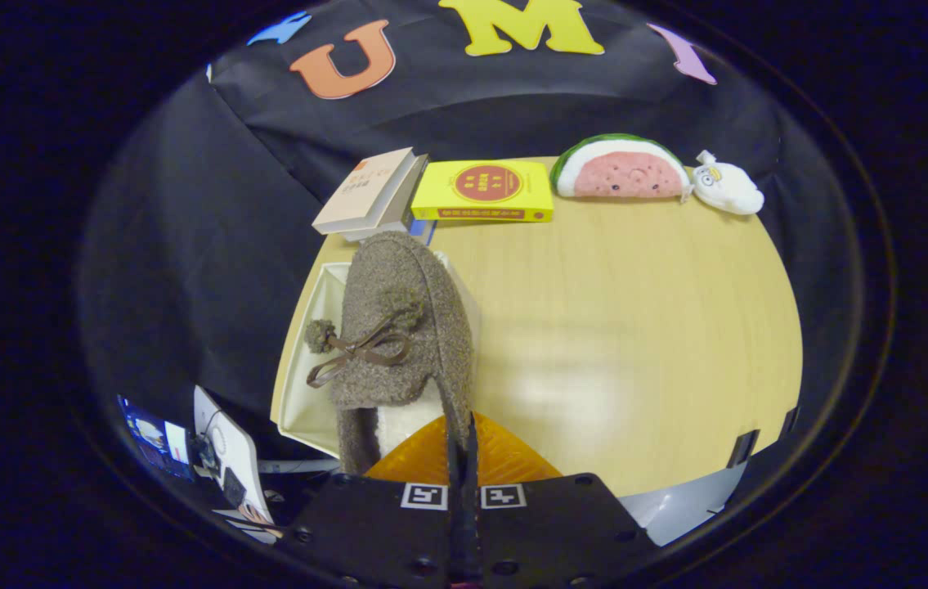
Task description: Open the storage box then place both shoes into the box .Put the left shoe in first, then the right shoe, with the right side of both shoes facing outward in a uniform manner.
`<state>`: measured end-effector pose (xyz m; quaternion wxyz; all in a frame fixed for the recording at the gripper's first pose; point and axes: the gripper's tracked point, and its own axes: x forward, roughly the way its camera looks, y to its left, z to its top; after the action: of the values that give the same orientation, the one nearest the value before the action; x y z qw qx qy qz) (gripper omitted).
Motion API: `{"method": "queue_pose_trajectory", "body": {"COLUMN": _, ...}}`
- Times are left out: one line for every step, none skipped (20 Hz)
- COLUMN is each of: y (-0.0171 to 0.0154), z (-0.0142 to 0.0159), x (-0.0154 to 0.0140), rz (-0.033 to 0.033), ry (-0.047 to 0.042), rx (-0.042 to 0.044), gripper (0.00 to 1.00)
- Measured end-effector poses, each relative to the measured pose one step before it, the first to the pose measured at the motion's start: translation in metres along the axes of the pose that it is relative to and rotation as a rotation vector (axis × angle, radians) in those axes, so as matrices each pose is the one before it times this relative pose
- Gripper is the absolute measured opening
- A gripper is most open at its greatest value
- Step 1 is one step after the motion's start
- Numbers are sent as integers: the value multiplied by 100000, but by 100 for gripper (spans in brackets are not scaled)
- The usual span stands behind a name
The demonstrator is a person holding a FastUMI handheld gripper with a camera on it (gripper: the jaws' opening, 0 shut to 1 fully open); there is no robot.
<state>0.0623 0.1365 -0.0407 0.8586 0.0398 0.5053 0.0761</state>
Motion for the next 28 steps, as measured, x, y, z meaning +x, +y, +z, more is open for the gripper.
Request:
{"method": "queue_pose_trajectory", "body": {"y": 1173, "z": 101, "x": 776, "rz": 1677, "ry": 536, "rx": 115, "gripper": 0}}
{"method": "queue_pose_trajectory", "body": {"y": 952, "z": 67, "x": 959, "rz": 1417, "ry": 426, "rx": 956, "gripper": 0}}
{"method": "queue_pose_trajectory", "body": {"y": 740, "z": 60, "x": 904, "rz": 625, "ry": 522, "rx": 724, "gripper": 0}}
{"method": "queue_pose_trajectory", "body": {"y": 302, "z": 428, "x": 637, "rz": -593, "ry": -1541, "rx": 897, "gripper": 0}}
{"method": "queue_pose_trajectory", "body": {"y": 319, "z": 621, "x": 439, "rz": -753, "ry": -2435, "rx": 808, "gripper": 0}}
{"method": "queue_pose_trajectory", "body": {"y": 272, "z": 337, "x": 433, "rz": -680, "ry": -1383, "rx": 870, "gripper": 0}}
{"method": "queue_pose_trajectory", "body": {"y": 414, "z": -33, "x": 215, "rz": -474, "ry": 34, "rx": -782, "gripper": 0}}
{"method": "queue_pose_trajectory", "body": {"y": 364, "z": -69, "x": -3, "rz": -506, "ry": -196, "rx": -519, "gripper": 0}}
{"method": "queue_pose_trajectory", "body": {"y": 360, "z": 70, "x": -67, "rz": 175, "ry": -14, "rx": 571, "gripper": 0}}
{"method": "queue_pose_trajectory", "body": {"y": 592, "z": -214, "x": 161, "rz": 1265, "ry": 1077, "rx": 592, "gripper": 0}}
{"method": "queue_pose_trajectory", "body": {"y": 873, "z": -328, "x": 224, "rz": 2166, "ry": 1306, "rx": 801, "gripper": 0}}
{"method": "queue_pose_trajectory", "body": {"y": 484, "z": -247, "x": 342, "rz": 1103, "ry": 1576, "rx": 237, "gripper": 0}}
{"method": "queue_pose_trajectory", "body": {"y": 207, "z": -145, "x": 362, "rz": -9, "ry": 519, "rx": 644, "gripper": 0}}
{"method": "queue_pose_trajectory", "body": {"y": -35, "z": 28, "x": 532, "rz": -1011, "ry": -190, "rx": 1013, "gripper": 0}}
{"method": "queue_pose_trajectory", "body": {"y": -233, "z": 24, "x": 596, "rz": -1971, "ry": -699, "rx": 718, "gripper": 0}}
{"method": "queue_pose_trajectory", "body": {"y": -288, "z": 46, "x": 509, "rz": -1925, "ry": -1149, "rx": 1306, "gripper": 0}}
{"method": "queue_pose_trajectory", "body": {"y": -183, "z": 129, "x": 543, "rz": -1240, "ry": -2290, "rx": 2361, "gripper": 0}}
{"method": "queue_pose_trajectory", "body": {"y": -533, "z": 193, "x": 487, "rz": -2800, "ry": -2982, "rx": 2116, "gripper": 0}}
{"method": "queue_pose_trajectory", "body": {"y": -865, "z": 276, "x": 341, "rz": -3612, "ry": -4373, "rx": 2660, "gripper": 0}}
{"method": "queue_pose_trajectory", "body": {"y": -482, "z": 246, "x": 285, "rz": -3270, "ry": -4784, "rx": 1558, "gripper": 0}}
{"method": "queue_pose_trajectory", "body": {"y": -401, "z": -103, "x": 121, "rz": -2735, "ry": -4277, "rx": 152, "gripper": 0}}
{"method": "queue_pose_trajectory", "body": {"y": 32, "z": 272, "x": 138, "rz": -1205, "ry": -4084, "rx": -317, "gripper": 0}}
{"method": "queue_pose_trajectory", "body": {"y": 53, "z": 37, "x": 92, "rz": -1663, "ry": -3667, "rx": -1535, "gripper": 0}}
{"method": "queue_pose_trajectory", "body": {"y": -225, "z": -94, "x": 6, "rz": -1866, "ry": -3214, "rx": -1481, "gripper": 0}}
{"method": "queue_pose_trajectory", "body": {"y": -116, "z": -62, "x": -102, "rz": -1920, "ry": -3030, "rx": -680, "gripper": 0}}
{"method": "queue_pose_trajectory", "body": {"y": 89, "z": -102, "x": 87, "rz": -1525, "ry": -2569, "rx": -1130, "gripper": 0}}
{"method": "queue_pose_trajectory", "body": {"y": 104, "z": -159, "x": 120, "rz": -1118, "ry": -1605, "rx": -647, "gripper": 0}}
{"method": "queue_pose_trajectory", "body": {"y": 116, "z": -369, "x": 167, "rz": -803, "ry": -742, "rx": -646, "gripper": 0}}
